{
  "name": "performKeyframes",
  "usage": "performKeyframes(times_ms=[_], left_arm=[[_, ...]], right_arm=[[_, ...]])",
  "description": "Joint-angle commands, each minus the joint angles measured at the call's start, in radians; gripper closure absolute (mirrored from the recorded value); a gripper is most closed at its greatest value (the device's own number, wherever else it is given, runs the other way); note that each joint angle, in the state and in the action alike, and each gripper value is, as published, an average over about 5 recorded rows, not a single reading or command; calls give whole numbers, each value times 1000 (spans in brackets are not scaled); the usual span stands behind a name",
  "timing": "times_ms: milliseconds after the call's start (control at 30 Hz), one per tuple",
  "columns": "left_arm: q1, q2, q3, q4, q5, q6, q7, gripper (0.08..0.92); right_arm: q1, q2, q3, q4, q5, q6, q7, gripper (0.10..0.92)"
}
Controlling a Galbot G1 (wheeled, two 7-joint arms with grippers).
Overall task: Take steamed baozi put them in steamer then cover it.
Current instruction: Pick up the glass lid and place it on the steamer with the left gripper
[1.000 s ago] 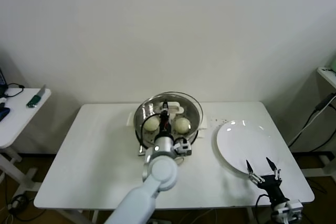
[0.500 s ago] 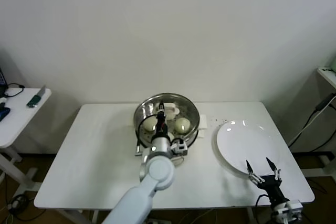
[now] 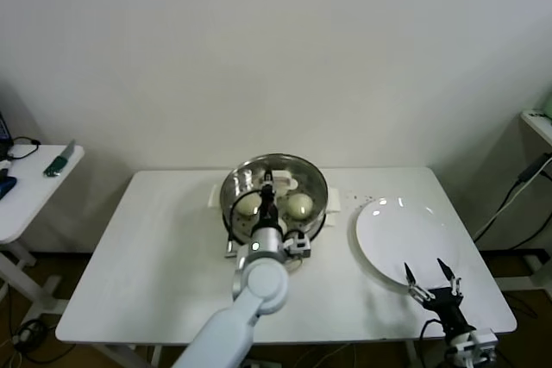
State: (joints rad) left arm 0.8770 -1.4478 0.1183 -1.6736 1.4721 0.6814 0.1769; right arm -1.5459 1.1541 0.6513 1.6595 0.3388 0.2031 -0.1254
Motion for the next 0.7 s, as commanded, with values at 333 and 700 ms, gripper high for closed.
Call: performKeyframes(times_ms=[333,700], left_arm=[[9,0,-12,21,5,-10,-13,863],[10,0,-3,0,-14,-8,-25,841]], right_arm=[[0,9,2,4,-13,4,1,203],[3,16,-4,5,-22,-6,15,203]])
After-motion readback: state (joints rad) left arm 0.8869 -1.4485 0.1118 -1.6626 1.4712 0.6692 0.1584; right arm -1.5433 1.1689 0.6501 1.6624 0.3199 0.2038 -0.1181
